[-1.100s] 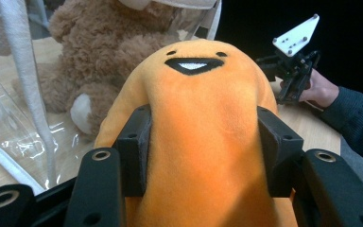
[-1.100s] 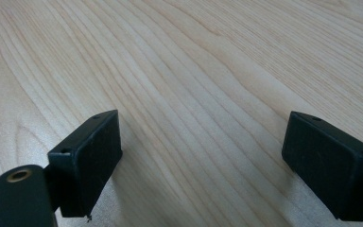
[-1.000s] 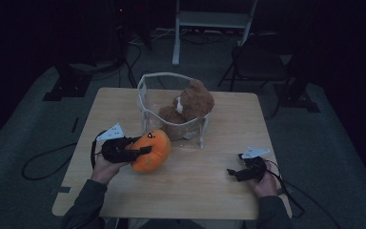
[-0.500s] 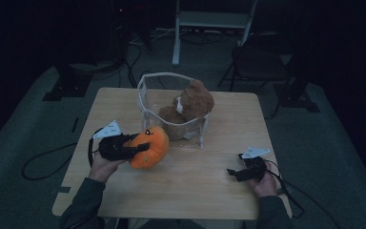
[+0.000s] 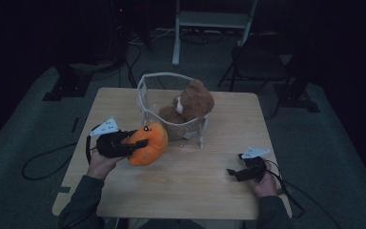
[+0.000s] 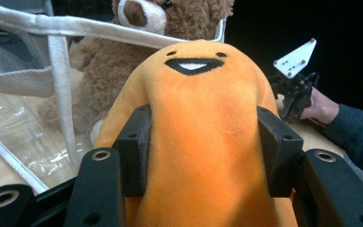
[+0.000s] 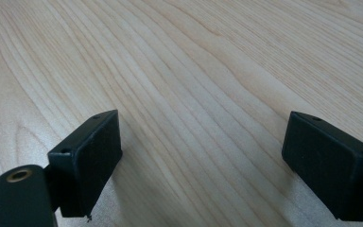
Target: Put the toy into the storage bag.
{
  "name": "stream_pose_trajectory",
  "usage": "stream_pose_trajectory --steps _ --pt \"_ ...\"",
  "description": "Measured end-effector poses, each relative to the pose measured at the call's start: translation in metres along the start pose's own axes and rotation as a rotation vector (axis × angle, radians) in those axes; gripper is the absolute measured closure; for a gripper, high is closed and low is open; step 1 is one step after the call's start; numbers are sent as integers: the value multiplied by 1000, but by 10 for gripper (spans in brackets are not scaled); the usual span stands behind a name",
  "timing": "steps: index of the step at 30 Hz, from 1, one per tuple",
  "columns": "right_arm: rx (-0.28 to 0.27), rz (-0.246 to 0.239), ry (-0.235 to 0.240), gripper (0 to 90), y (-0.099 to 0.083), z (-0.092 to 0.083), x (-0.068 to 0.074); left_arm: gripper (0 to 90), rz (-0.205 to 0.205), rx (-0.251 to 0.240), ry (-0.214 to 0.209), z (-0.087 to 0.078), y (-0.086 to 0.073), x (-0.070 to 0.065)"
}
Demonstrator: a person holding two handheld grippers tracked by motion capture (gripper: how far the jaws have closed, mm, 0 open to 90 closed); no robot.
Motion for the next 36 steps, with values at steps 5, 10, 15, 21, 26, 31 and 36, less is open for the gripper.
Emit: stream_pose_trajectory --steps 5,10,15,21,26,31,36 --pt "0 -2 -1 119 0 0 0 476 9 -6 1 -1 4 -1" --pt "-1 -2 -1 119 0 0 0 476 10 -14 -1 -3 7 -2" --pt "0 0 0 119 0 0 0 476 11 -22 2 -4 10 -2" --pt "-1 0 0 119 0 0 0 476 17 -30 5 -7 14 -2" --pt "0 1 0 119 0 0 0 476 21 -38 5 -10 17 -3" --pt "0 1 0 119 0 0 0 476 24 -45 7 -12 21 -3" --pt "-1 0 0 119 0 0 0 476 30 -47 10 -14 24 -4"
Point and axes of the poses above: each handheld gripper's, and its own axes: z roughly forward along the jaws, y roughly out of its top, x roughly to its left, the point moved 8 cm from there along z, roughly forward along the jaws, and after that the axes turned 14 degrees about -z, right-handed, at the moved point
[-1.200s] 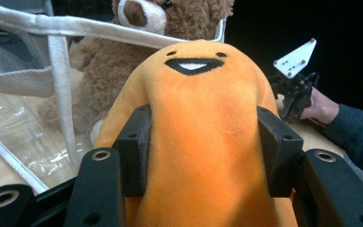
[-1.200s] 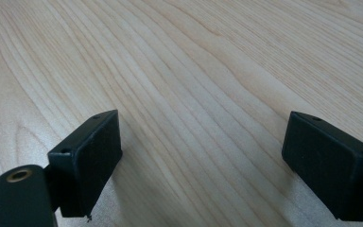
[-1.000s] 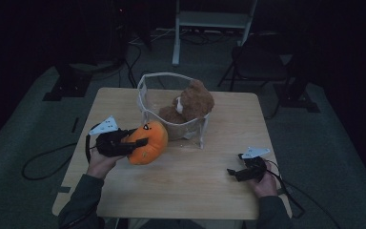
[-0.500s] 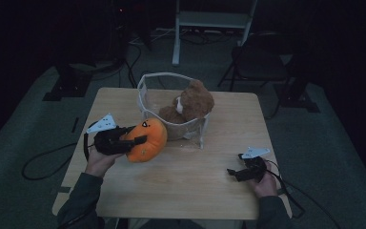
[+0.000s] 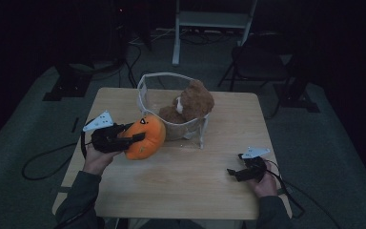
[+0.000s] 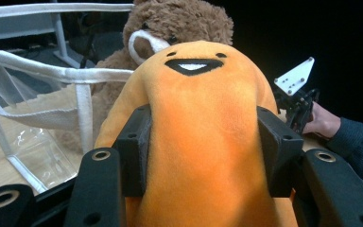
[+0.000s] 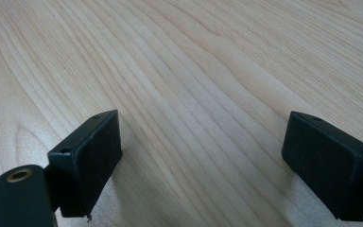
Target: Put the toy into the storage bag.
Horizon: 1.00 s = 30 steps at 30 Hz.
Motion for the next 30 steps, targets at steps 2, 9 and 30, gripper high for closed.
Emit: stream_pose_trajectory --steps 2,9,30 --pt "0 0 0 119 0 0 0 476 1 -2 2 -1 1 0" --pt "0 0 0 119 0 0 0 476 4 -11 1 -3 5 0" --pt "1 -1 0 119 0 0 0 476 20 -38 -3 -5 20 -4"
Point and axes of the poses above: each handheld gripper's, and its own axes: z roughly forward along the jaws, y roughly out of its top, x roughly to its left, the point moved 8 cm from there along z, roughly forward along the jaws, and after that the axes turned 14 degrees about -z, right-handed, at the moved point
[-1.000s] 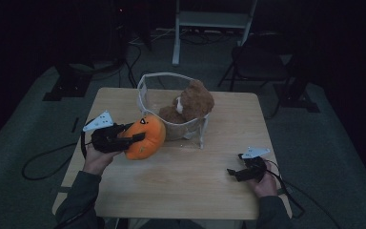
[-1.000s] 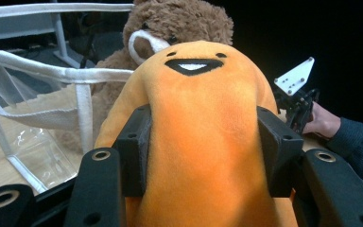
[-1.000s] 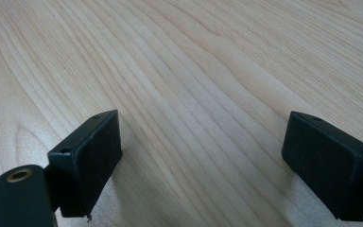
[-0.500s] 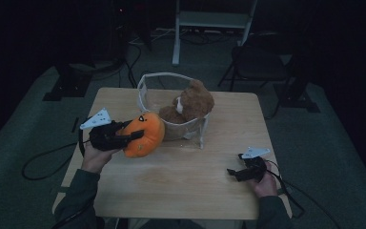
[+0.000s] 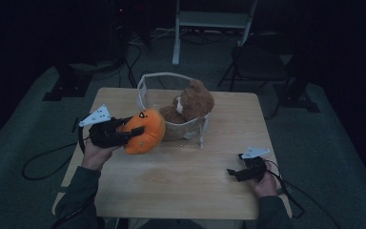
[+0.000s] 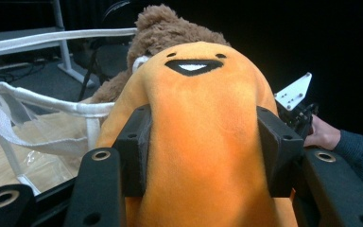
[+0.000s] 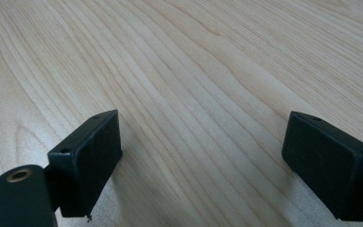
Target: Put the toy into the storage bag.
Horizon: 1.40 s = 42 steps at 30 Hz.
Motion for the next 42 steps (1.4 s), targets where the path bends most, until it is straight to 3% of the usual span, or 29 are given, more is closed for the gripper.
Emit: stream_pose_trajectory --steps 42 --pt "0 0 0 119 0 0 0 477 36 -75 -8 0 43 -10"
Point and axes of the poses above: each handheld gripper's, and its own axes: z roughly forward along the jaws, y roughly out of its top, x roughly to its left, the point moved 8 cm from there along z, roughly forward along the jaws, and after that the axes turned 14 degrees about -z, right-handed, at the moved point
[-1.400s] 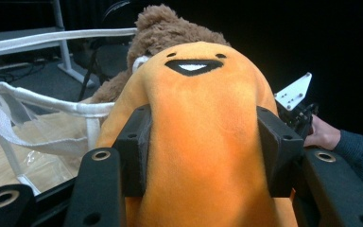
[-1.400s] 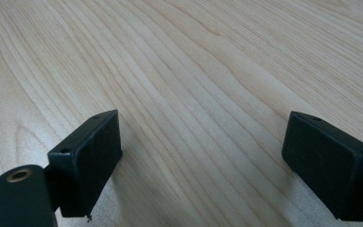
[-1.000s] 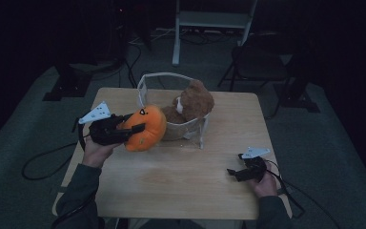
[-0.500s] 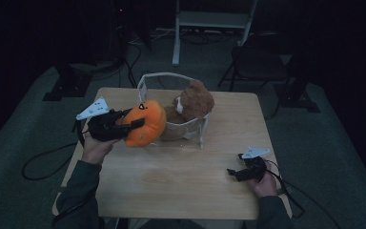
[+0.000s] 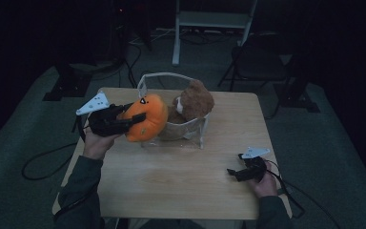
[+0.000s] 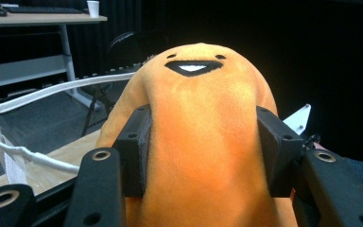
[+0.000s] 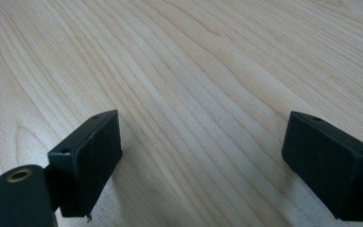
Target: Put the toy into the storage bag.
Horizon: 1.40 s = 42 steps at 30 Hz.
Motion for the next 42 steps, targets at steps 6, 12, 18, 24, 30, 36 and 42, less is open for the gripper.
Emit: stream_pose_trajectory --steps 6,12,18,24,30,36,42 --pt "0 0 0 119 0 0 0 477 7 -3 0 1 4 -1" --pt "0 0 0 119 0 0 0 477 11 -12 0 1 10 -1" --pt "0 0 0 119 0 0 0 477 19 -17 1 1 16 -1" --pt "0 0 0 119 0 0 0 477 25 -23 2 1 21 -2" --pt "0 0 0 119 0 0 0 477 24 -29 1 3 25 -1" --pt "0 0 0 119 0 0 0 477 26 -30 0 7 28 -1" --pt "0 1 0 119 0 0 0 477 24 -35 -5 10 31 -2"
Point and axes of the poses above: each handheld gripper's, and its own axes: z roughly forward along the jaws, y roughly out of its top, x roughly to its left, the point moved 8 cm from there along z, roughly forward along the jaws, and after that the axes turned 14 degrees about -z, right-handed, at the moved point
